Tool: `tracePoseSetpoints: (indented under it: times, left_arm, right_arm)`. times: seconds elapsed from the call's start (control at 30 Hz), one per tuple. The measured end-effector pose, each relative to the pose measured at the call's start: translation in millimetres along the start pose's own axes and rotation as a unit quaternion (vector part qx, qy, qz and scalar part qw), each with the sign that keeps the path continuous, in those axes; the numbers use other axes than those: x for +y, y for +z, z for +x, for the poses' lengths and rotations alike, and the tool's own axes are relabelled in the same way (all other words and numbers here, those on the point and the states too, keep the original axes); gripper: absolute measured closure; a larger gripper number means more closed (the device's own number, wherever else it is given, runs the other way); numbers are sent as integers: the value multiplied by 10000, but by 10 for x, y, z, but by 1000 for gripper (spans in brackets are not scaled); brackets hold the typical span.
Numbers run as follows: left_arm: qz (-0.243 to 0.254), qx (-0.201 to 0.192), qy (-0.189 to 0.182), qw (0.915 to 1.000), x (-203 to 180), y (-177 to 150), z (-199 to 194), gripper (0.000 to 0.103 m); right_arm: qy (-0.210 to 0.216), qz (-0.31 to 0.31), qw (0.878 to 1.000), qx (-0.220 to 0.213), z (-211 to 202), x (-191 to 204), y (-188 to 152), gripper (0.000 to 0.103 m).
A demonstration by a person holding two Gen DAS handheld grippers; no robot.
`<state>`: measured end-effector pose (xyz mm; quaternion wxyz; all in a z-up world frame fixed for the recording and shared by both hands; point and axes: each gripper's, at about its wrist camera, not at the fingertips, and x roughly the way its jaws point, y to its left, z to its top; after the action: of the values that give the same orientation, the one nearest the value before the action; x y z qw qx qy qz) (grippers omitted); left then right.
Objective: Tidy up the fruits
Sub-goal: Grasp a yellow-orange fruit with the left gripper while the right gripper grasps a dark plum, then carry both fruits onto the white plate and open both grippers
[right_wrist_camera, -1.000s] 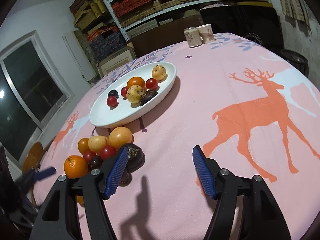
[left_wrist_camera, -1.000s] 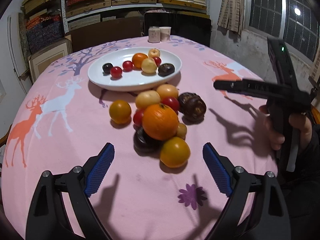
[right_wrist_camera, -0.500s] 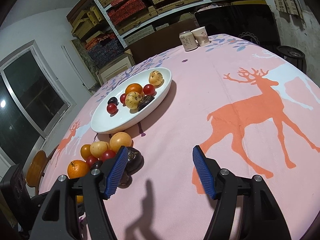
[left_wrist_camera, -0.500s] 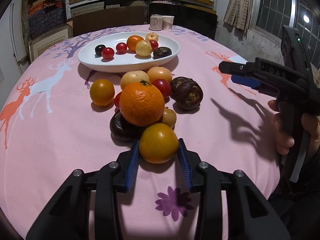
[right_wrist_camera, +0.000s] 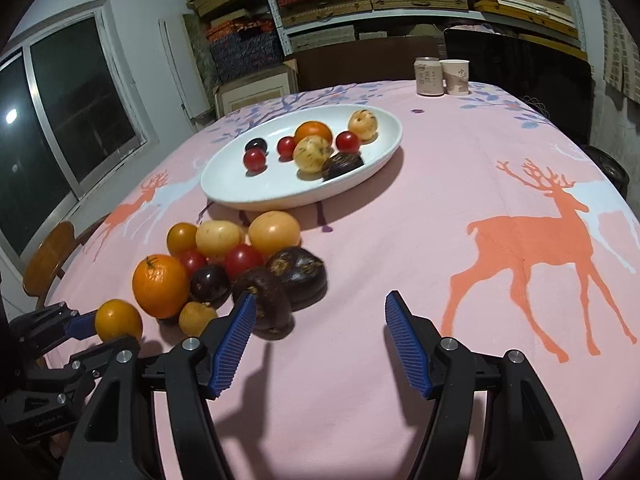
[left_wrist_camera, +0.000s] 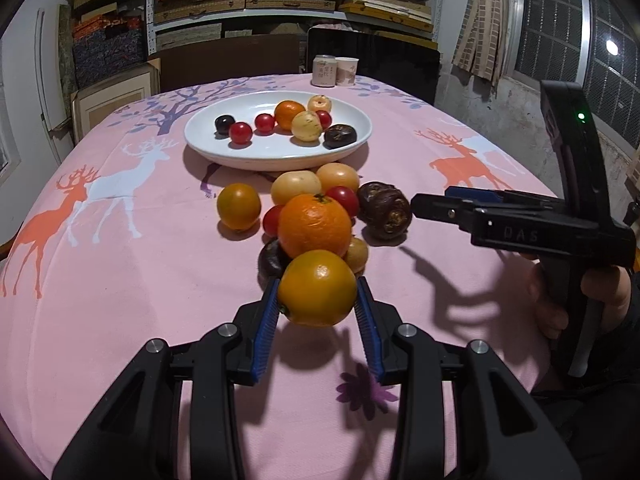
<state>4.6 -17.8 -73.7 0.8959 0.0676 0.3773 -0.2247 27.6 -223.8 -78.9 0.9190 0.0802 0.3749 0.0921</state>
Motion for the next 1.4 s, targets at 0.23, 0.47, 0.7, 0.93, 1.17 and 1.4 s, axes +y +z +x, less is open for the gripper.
tracePoseSetpoints:
  times: [0.23,0.47,0.7,0.93,1.17,1.4]
  left_arm:
    - [-84,62,-19,9999,73,-18,30,67]
    - [-102,115,-62,9999,91,-32,70,66]
    - [-132,120,-59,9998,105,-40,80,66]
    - [-120,67,-67,9999,104,-45,54,66]
    - [-203,-61,-85,9997,151,-50,-32,66]
    - [-332,-272,-96,9990,266,28,-191,66]
  right_arm:
    - [36,-227,9994,246,120,275,-9,40]
    - [-287,-300,9977,536,268,388,28,45]
    - [-358,-405,9967,600,322,456,20,62]
    - [-238,-177,9985,451,263,371,13,63]
    - [31,-103,9997,197,124,320,-38,63]
    - [25,3,10000,66,-88,175,-61,63]
